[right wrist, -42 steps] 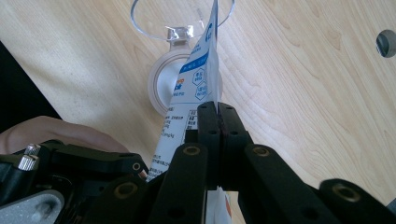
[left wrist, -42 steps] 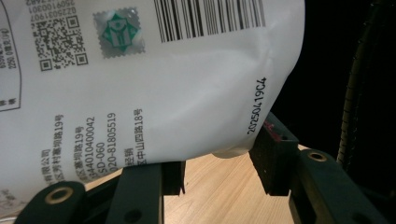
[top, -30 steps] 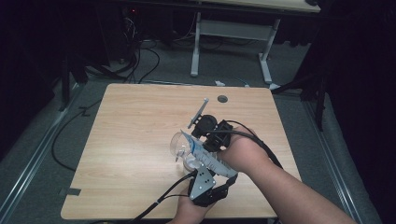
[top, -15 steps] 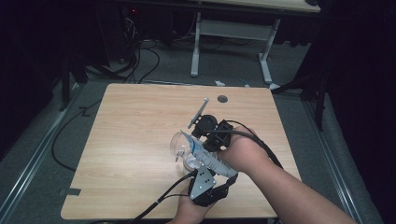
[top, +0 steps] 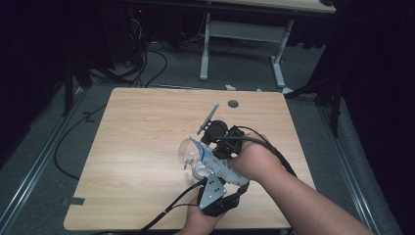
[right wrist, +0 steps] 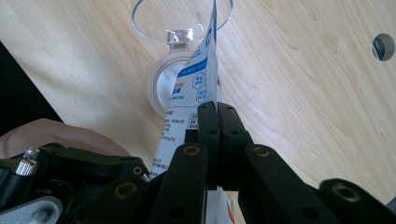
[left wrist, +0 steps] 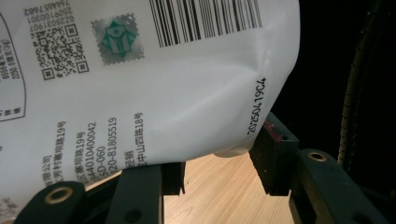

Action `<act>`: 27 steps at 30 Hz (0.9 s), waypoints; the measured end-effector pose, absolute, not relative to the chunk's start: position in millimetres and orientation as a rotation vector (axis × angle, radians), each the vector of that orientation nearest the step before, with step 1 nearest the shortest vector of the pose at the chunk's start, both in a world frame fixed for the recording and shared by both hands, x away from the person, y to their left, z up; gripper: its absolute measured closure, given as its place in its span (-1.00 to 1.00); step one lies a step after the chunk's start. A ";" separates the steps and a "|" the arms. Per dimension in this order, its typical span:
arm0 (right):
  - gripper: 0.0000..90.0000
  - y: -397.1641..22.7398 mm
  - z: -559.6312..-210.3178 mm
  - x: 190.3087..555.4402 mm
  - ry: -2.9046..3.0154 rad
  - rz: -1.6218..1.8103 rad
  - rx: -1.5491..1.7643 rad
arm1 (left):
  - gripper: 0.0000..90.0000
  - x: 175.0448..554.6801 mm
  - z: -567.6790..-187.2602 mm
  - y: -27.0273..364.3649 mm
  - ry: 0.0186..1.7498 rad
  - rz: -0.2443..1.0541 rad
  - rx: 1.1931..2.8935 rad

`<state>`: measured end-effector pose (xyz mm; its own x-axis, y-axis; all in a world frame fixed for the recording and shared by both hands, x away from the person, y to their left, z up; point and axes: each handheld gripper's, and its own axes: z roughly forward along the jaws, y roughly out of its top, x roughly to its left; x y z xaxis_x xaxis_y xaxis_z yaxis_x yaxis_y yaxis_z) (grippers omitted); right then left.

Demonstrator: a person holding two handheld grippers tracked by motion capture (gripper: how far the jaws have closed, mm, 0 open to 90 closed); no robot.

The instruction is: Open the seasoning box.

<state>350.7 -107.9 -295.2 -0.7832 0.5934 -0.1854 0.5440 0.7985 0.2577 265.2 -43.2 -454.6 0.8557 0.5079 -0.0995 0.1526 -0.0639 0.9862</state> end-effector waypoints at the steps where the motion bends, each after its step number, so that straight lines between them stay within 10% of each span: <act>1: 1.00 -107.9 -295.3 350.7 2.730 0.277 0.880 | 0.31 265.2 -454.7 -43.3 0.525 0.315 1.631; 27: 1.00 -110.8 -296.9 349.0 2.729 0.286 0.882 | 0.32 264.1 -456.2 -44.3 0.521 0.311 1.636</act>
